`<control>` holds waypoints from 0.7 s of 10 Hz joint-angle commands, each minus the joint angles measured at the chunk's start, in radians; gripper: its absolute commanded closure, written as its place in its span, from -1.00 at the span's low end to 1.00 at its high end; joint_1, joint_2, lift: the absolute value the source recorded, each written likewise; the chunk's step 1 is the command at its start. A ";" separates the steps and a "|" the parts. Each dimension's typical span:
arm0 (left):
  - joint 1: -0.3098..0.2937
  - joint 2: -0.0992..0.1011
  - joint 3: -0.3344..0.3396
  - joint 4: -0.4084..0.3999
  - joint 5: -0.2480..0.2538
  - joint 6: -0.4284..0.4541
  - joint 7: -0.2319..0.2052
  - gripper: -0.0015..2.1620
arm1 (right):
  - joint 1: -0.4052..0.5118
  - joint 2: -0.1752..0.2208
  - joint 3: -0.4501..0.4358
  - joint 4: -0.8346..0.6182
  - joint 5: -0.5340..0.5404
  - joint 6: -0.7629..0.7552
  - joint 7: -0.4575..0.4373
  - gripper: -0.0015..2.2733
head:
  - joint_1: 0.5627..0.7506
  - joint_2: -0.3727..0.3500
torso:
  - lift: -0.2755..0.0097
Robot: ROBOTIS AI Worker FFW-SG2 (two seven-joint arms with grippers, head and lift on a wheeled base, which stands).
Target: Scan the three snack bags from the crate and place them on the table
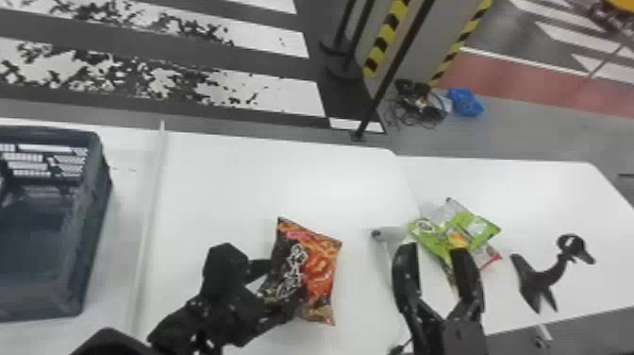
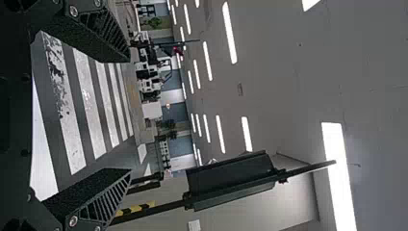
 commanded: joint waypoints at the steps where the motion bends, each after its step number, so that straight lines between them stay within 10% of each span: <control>1: 0.066 0.030 0.044 -0.089 -0.015 -0.045 0.056 -0.94 | 0.000 -0.001 0.002 0.000 0.000 -0.001 0.000 -0.89 | 0.41 -0.94 | 0.67; 5: 0.285 0.110 0.270 -0.341 0.003 -0.199 0.117 -0.95 | -0.021 -0.001 0.007 0.036 0.025 0.005 0.052 -0.90 | 0.41 -0.94 | 0.67; 7: 0.373 0.109 0.379 -0.366 0.029 -0.306 0.114 -0.95 | -0.038 0.001 0.031 0.074 0.081 0.002 0.052 -0.89 | 0.41 -0.94 | 0.67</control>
